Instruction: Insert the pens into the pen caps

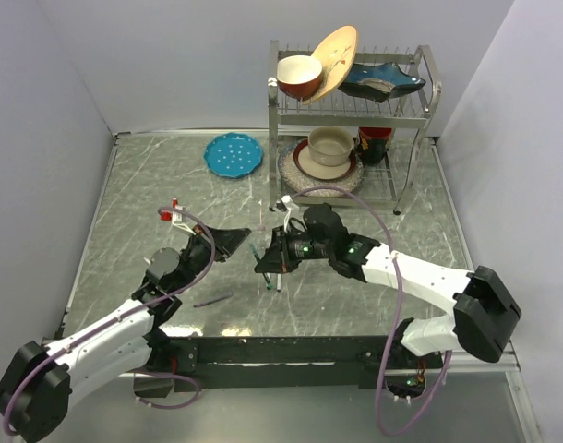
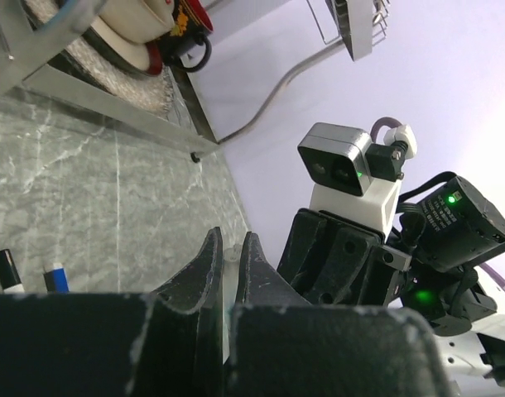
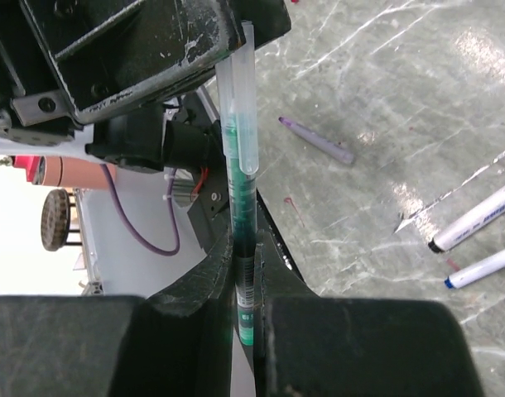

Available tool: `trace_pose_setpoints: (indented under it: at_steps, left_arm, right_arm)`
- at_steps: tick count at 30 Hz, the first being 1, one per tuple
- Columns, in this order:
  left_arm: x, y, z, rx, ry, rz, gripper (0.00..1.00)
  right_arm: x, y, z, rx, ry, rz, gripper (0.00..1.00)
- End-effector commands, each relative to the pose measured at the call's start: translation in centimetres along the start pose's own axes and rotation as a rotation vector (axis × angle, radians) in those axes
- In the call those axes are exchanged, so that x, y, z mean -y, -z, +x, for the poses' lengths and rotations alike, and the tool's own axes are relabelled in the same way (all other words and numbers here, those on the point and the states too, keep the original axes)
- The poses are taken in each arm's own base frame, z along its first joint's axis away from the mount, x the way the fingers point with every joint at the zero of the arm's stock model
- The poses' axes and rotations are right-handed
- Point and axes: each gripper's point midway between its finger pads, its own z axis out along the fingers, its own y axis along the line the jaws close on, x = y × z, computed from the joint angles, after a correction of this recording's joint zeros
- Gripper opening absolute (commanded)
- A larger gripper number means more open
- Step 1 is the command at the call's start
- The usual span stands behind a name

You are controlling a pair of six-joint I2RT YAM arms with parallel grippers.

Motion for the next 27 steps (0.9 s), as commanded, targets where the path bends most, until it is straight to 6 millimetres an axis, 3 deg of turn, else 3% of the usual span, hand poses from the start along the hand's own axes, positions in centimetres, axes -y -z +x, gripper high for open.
trace_pose_setpoints:
  at_steps: [1,5,6,7,8,9,10,11,13,14,16,18,19,20,23,27]
  left_arm:
    - [-0.8,2.8,7.5,-0.316,0.022,0.048,0.01]
    - [-0.4,1.9,6.8,-0.302,0.006,0.032,0.01]
    - [-1.2,1.7,6.9,-0.31,-0.001,-0.02,0.01]
    - [-1.5,1.2,6.6,-0.303,-0.017,-0.05,0.01]
    - [-0.4,0.2,5.4,-0.27,-0.064,-0.045,0.01]
    - [-1.3,-0.1,5.4,-0.285,-0.086,-0.105,0.01]
    - [-1.9,-0.7,5.2,-0.29,-0.139,-0.138,0.01]
    - [-0.2,-1.9,3.9,-0.267,-0.168,-0.126,0.01]
    - [-1.5,-2.6,3.4,-0.274,-0.223,-0.218,0.01]
    - [-0.5,-3.4,2.5,-0.255,-0.237,-0.212,0.01]
    - [-0.9,-3.9,2.1,-0.251,-0.261,-0.242,0.01]
    - [-1.0,-4.4,1.3,-0.238,-0.273,-0.26,0.01]
    - [-2.1,-4.3,1.5,-0.26,-0.286,-0.3,0.01]
    - [-2.1,-4.5,1.1,-0.257,-0.29,-0.312,0.01]
    - [-4.8,-4.3,0.4,-0.276,-0.308,-0.413,0.01]
    - [-9.3,-3.5,-0.8,-0.288,-0.316,-0.569,0.01]
  right_arm:
    - [-1.3,0.9,-12.1,0.395,0.102,0.01,0.0]
    - [-0.2,0.4,-11.0,0.378,0.087,0.021,0.0]
    - [-0.3,0.7,-10.8,0.383,0.083,0.018,0.0]
    - [0.7,0.7,-9.5,0.366,0.063,0.033,0.0]
    - [0.4,1.0,-9.1,0.367,0.063,0.02,0.0]
    - [0.7,1.1,-8.5,0.354,0.053,0.024,0.01]
    - [1.4,1.0,-7.1,0.326,0.037,0.033,0.05]
    - [1.1,1.5,-6.4,0.317,0.036,0.021,0.14]
    - [2.3,1.8,-4.1,0.28,0.016,0.048,0.28]
    - [2.1,2.7,-3.5,0.284,0.019,0.059,0.36]
    - [3.3,3.4,-1.2,0.259,0.015,0.092,0.41]
    - [3.1,5.0,-0.3,0.277,0.018,0.1,0.48]
    - [3.7,5.4,0.8,0.271,0.01,0.112,0.5]
    - [3.2,6.4,0.9,0.293,0.017,0.106,0.58]
    - [3.6,8.0,2.2,0.313,0.009,0.131,0.66]
    - [3.6,9.2,2.7,0.346,0.005,0.135,0.71]
